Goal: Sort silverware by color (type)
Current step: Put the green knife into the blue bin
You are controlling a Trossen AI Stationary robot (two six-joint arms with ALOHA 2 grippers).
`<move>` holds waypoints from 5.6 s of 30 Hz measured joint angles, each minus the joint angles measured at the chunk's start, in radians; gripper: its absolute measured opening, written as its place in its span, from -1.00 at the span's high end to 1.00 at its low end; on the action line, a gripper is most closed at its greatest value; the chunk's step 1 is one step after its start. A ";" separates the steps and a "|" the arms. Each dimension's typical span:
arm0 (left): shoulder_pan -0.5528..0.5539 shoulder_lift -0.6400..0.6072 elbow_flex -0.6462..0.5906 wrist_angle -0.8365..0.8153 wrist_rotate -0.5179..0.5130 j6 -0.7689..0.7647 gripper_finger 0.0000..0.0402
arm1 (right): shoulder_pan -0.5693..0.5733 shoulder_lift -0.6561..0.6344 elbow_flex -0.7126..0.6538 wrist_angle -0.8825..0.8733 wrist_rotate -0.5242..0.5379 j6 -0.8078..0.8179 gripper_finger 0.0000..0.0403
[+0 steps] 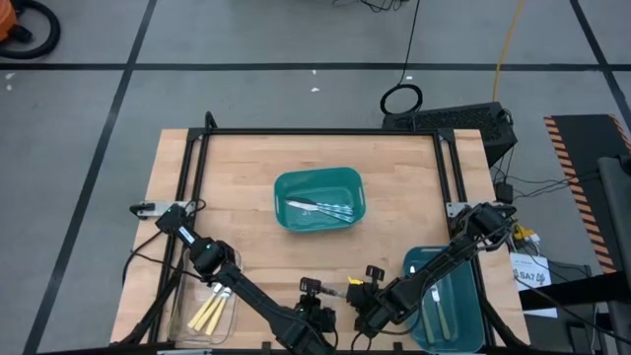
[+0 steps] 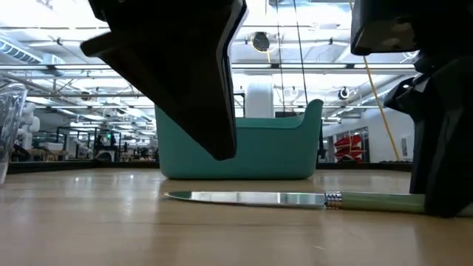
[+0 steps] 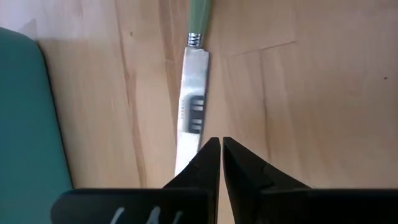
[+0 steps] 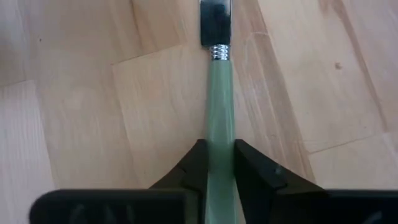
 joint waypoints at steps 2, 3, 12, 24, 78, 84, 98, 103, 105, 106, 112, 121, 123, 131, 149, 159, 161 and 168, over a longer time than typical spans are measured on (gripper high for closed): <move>-0.004 0.000 0.000 0.000 -0.003 -0.002 0.87 | 0.000 0.000 -0.002 -0.004 -0.011 -0.002 0.77; -0.006 0.000 0.000 0.000 -0.007 -0.001 0.87 | 0.000 0.000 -0.002 -0.004 -0.016 -0.009 0.78; -0.036 -0.032 0.001 -0.011 -0.024 -0.047 0.87 | 0.029 -0.005 -0.003 0.014 -0.020 -0.032 0.87; -0.007 -0.049 0.000 -0.045 -0.031 0.046 0.87 | 0.031 -0.004 -0.005 0.043 -0.026 -0.058 0.88; 0.045 -0.118 -0.229 0.195 0.177 0.094 -0.03 | 0.056 -0.003 -0.006 0.080 -0.003 -0.102 0.88; 0.056 -0.119 -0.227 0.226 0.234 0.101 0.05 | 0.056 -0.003 -0.006 0.082 -0.002 -0.099 0.88; 0.056 -0.079 -0.223 0.240 0.258 0.094 0.78 | 0.056 -0.002 -0.006 0.090 0.001 -0.105 0.88; 0.048 -0.076 -0.224 0.242 0.226 0.080 0.96 | 0.056 -0.020 -0.006 0.108 0.000 -0.118 0.81; 0.047 -0.075 -0.224 0.240 0.215 0.067 0.96 | 0.061 -0.034 -0.008 0.117 0.013 -0.129 0.75; 0.047 -0.075 -0.224 0.240 0.213 0.061 0.96 | 0.063 -0.037 -0.009 0.116 0.014 -0.139 0.71; 0.046 -0.074 -0.225 0.239 0.210 0.068 0.97 | 0.065 -0.041 -0.010 0.113 0.011 -0.193 0.46; 0.048 -0.074 -0.225 0.241 0.209 0.069 0.97 | 0.062 -0.023 -0.004 0.070 0.005 -0.205 0.62; 0.050 -0.074 -0.225 0.242 0.208 0.056 0.94 | 0.062 -0.023 -0.004 0.065 0.005 -0.207 0.77; 0.051 -0.073 -0.223 0.235 0.167 -0.028 0.69 | 0.061 -0.035 -0.005 0.032 0.002 -0.210 0.85; -0.049 -0.168 -0.001 -0.113 -0.245 -0.107 0.29 | 0.062 -0.262 0.122 -0.441 -0.032 -0.082 0.87; -0.096 -0.177 0.000 -0.103 -0.301 -0.104 0.29 | 0.068 -0.266 0.494 -0.991 -0.139 -0.018 0.86; -0.100 -0.177 0.000 -0.102 -0.305 -0.120 0.29 | 0.077 -0.268 0.554 -1.071 -0.158 0.041 0.86; -0.120 -0.178 0.000 -0.102 -0.356 -0.127 0.29 | 0.144 -0.310 0.591 -1.069 -0.212 0.233 0.86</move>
